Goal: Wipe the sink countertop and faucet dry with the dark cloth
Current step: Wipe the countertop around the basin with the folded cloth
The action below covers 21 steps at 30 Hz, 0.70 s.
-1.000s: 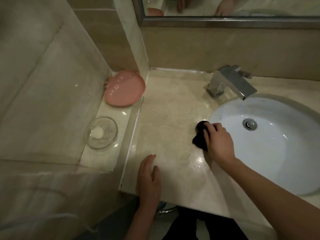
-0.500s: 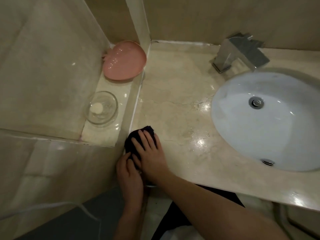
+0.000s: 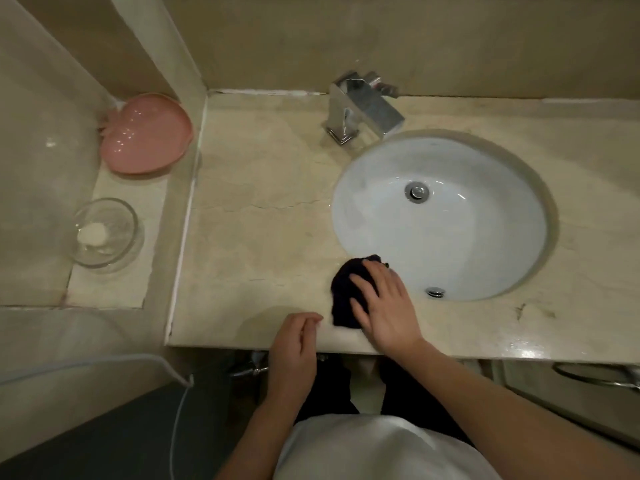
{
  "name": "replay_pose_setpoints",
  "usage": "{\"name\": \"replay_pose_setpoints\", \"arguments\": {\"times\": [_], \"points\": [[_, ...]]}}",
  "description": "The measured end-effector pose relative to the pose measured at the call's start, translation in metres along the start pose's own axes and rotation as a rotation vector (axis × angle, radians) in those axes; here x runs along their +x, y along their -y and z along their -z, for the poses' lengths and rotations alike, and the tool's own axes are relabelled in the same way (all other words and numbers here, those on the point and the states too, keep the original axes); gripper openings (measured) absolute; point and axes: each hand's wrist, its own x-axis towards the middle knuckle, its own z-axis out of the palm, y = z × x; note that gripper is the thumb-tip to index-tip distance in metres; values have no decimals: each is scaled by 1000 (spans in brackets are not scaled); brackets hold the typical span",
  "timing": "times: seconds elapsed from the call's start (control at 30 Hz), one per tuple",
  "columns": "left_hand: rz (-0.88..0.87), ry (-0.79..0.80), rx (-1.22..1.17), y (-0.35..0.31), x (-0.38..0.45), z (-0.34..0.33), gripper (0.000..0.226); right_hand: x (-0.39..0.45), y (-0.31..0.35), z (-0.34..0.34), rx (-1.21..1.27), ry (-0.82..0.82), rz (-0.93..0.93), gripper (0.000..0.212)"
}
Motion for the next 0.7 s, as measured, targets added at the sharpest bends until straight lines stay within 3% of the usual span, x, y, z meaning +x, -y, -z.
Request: {"name": "replay_pose_setpoints", "arguments": {"times": [0.1,0.17,0.3,0.4,0.5,0.7], "points": [[12,52,1,-8,-2,-16,22,-15,-46,26,46,88,-220,53],[22,38,-15,-15,-4,-24,22,-23,-71,44,25,99,-253,55],[40,-13,-53,-24,-7,-42,25,-33,-76,64,140,-111,-331,46],[129,-73,-92,-32,-5,-56,31,-44,-24,45,234,-160,-161,39],[121,-21,6,-38,-3,-62,26,-58,7,2,119,-85,69,38],[65,136,159,-57,-1,-79,25,-75,-68,17,29,-43,78,34]]}}
